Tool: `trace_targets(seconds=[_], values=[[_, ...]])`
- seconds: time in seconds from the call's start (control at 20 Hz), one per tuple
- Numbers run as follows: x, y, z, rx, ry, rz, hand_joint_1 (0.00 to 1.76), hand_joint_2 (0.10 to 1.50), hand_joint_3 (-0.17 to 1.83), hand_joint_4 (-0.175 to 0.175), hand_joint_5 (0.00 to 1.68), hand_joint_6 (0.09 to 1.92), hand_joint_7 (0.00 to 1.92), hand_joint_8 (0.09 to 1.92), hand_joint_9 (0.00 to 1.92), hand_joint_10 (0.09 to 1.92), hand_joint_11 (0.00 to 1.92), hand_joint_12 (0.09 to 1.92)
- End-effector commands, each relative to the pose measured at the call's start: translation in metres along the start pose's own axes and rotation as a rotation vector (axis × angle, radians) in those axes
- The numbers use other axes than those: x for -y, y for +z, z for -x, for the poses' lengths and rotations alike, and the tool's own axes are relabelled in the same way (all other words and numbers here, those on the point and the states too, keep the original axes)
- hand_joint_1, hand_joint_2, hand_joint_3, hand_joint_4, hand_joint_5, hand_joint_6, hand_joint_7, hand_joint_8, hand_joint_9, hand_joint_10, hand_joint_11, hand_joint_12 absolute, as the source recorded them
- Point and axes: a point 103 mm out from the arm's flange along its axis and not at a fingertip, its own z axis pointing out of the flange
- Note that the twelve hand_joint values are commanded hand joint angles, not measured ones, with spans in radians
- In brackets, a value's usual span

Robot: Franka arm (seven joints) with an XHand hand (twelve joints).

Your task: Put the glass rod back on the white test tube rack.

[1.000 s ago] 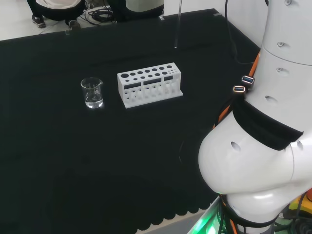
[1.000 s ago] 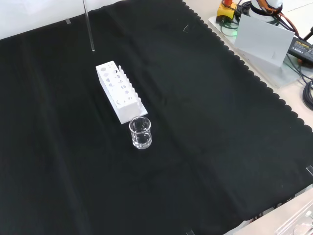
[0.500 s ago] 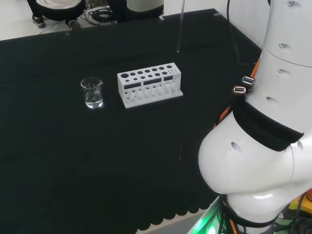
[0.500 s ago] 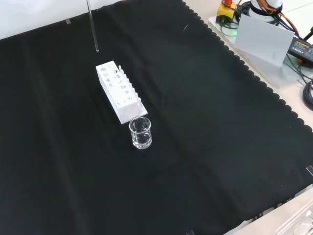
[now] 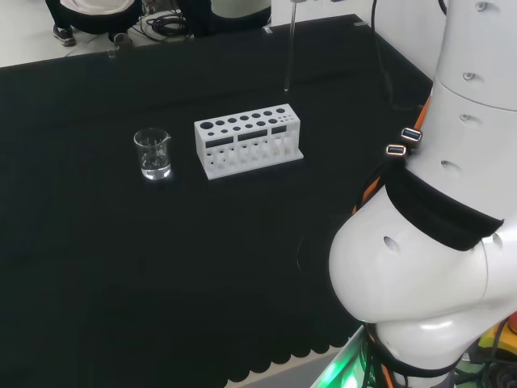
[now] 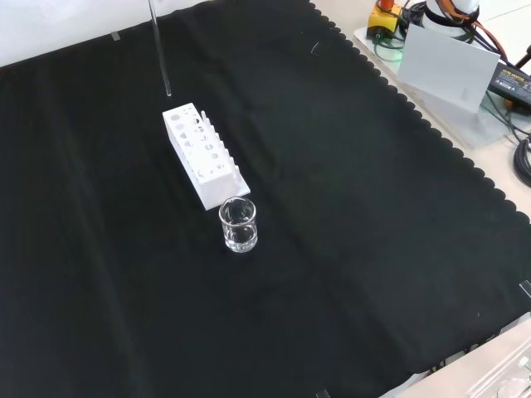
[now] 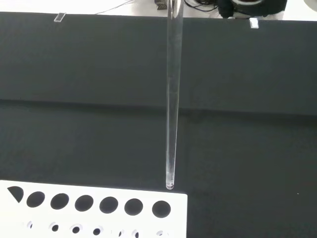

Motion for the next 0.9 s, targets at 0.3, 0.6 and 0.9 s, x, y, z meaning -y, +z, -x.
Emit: trace_targets(seconds=[0.3,0.6,0.9], values=[[-0.021,0.020,-0.002,-0.023,-0.025,-0.021,1.20,1.10,-0.17,-0.175,1.21,0.68,1.73,0.52,1.86,0.45,1.78,0.89],[-0.018,0.025,0.006,-0.030,-0.017,-0.025,1.20,1.10,-0.17,-0.175,1.21,0.68,1.73,0.52,1.86,0.45,1.78,0.89],[-0.014,0.029,0.001,-0.029,-0.025,-0.033,1.20,1.10,-0.17,-0.175,1.21,0.68,1.73,0.52,1.86,0.45,1.78,0.89]])
